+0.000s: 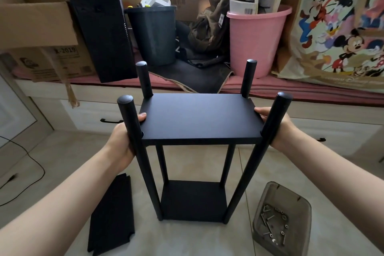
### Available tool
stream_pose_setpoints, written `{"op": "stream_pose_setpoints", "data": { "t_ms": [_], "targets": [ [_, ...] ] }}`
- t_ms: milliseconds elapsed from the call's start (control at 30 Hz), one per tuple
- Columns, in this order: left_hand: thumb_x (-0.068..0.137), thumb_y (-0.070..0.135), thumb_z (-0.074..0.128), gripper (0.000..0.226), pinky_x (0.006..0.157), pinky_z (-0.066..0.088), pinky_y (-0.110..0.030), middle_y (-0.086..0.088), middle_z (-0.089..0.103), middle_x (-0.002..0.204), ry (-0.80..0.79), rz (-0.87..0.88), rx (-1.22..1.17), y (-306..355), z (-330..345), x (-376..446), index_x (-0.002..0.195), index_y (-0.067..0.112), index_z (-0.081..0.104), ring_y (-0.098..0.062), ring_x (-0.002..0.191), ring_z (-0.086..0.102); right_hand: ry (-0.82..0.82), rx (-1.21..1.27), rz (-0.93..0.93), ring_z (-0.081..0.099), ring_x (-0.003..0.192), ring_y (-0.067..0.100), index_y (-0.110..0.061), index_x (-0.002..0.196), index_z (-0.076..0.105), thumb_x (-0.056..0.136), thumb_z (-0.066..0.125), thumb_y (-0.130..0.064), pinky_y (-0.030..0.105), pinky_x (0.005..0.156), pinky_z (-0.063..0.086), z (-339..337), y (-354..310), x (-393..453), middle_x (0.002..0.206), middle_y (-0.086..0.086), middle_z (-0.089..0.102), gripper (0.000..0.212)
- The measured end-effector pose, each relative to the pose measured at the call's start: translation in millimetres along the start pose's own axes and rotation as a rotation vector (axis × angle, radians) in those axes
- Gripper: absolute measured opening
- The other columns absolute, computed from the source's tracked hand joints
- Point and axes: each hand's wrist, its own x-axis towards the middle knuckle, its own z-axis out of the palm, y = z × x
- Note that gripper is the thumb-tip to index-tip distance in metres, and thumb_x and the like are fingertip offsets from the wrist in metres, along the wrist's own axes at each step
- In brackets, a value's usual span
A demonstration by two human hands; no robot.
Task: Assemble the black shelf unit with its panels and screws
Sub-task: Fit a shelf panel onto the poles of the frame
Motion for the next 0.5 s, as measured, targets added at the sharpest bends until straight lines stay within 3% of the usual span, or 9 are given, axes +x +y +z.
{"op": "stream_pose_setpoints", "data": {
  "t_ms": [333, 500],
  "targets": [
    [0.097, 0.025, 0.057, 0.024, 0.078, 0.051, -0.032, -0.003, 0.073, 0.095, -0.002, 0.011, 0.009, -17, -5, 2, 0.112, 0.009, 0.066, -0.015, 0.084, 0.070, -0.007, -0.019, 0.009, 0.058, 0.070, 0.022, -0.009, 0.086, 0.057, 0.097, 0.054, -0.020, 0.032, 0.059, 0.044, -3, 16, 5, 0.085, 0.008, 0.059, 0.016],
    [0.097, 0.029, 0.057, 0.032, 0.092, 0.047, -0.039, -0.012, 0.067, 0.114, 0.011, 0.007, 0.059, -25, -11, 3, 0.120, 0.006, 0.064, -0.027, 0.104, 0.064, 0.006, -0.032, -0.008, 0.060, 0.075, 0.024, -0.006, 0.096, 0.060, 0.098, 0.053, -0.016, 0.034, 0.063, 0.047, -4, 26, 10, 0.090, 0.010, 0.062, 0.012]
  ]
}}
